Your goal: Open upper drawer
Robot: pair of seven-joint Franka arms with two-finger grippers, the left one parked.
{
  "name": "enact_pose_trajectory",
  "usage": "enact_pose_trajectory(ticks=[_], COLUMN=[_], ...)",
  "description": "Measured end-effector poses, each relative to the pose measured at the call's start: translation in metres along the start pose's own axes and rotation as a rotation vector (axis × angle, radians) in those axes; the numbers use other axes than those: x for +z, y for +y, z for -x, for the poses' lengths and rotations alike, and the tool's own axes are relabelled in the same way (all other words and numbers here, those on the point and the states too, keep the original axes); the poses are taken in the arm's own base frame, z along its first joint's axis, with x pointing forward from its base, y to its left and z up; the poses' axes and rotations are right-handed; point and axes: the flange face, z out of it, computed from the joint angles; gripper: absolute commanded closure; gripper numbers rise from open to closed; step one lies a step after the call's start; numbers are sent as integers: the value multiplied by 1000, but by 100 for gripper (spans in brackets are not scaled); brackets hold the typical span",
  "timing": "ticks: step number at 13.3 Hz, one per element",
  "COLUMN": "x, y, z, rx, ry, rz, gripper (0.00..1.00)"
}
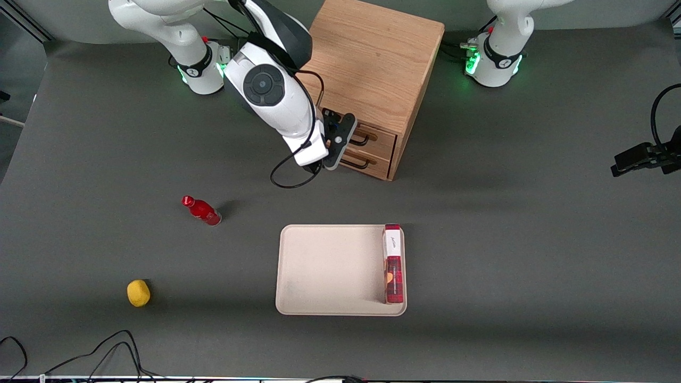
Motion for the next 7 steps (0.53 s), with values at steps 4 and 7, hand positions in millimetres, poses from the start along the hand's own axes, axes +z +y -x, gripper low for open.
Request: enact_pose_trajectory(ticks=[4, 7], x=[15, 20], y=[7, 14], z=[-2, -3], rx=[23, 32], ry=[6, 14], rz=[-9, -9], gripper=[0, 0])
